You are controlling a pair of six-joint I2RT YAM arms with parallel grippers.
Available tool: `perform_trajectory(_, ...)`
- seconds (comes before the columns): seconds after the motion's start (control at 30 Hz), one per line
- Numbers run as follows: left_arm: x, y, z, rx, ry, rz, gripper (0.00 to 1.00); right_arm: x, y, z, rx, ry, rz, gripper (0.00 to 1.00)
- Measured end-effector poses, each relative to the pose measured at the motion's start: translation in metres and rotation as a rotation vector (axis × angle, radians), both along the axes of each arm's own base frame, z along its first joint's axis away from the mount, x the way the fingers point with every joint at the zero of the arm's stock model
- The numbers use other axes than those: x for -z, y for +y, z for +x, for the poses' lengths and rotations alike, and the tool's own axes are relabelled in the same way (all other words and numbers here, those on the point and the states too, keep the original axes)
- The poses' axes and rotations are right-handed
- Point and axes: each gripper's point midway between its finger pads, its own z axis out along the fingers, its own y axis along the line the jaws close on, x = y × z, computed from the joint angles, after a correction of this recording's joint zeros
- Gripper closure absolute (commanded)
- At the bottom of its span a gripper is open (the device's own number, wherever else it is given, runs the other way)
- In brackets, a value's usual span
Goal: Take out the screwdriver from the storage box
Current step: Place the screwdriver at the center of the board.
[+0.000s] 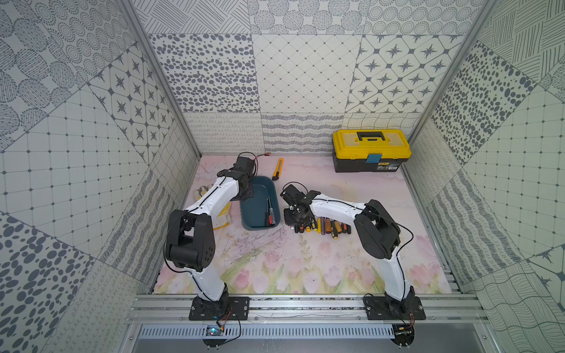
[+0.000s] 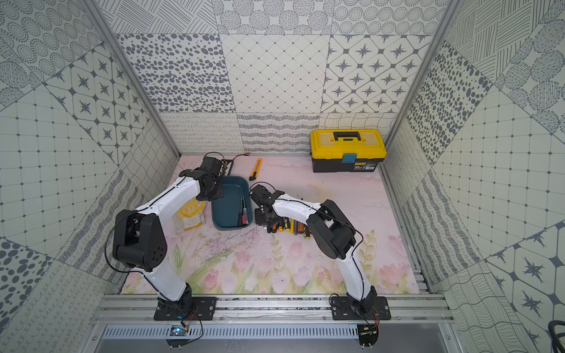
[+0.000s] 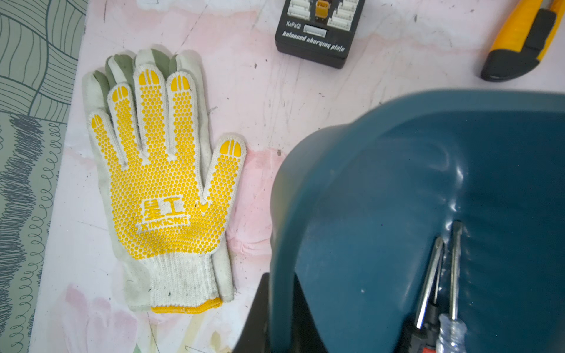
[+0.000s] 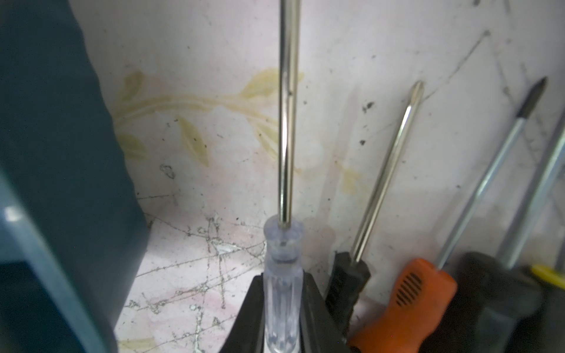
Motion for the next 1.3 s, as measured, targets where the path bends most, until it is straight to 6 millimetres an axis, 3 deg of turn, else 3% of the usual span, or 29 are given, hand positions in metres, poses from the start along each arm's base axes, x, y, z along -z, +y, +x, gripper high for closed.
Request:
perform_trajectory(0.17, 0.0000, -0.0001, 0.0000, 0.000, 0.000, -0.001, 1.00, 0.0018, 0.0003, -0.0001, 0.000, 0.005, -0.004, 0.92)
perform_trajectory(0.37, 0.0001, -0.0004, 0.0000, 0.001, 0.000, -0.002, 1.00, 0.0014, 0.0005, -0.0003, 0.002, 0.010, -0.004, 0.76)
perform_trajectory(1.03, 0.0001, -0.0005, 0.0000, 0.001, 0.000, -0.003, 1.00, 0.0013, -0.0007, -0.0009, 0.009, 0.015, -0.010, 0.68)
perform_trajectory(1.3, 0.0001, -0.0005, 0.0000, 0.001, 0.000, -0.003, 1.00, 0.0013, -0.0016, 0.0001, 0.012, 0.010, -0.015, 0.59)
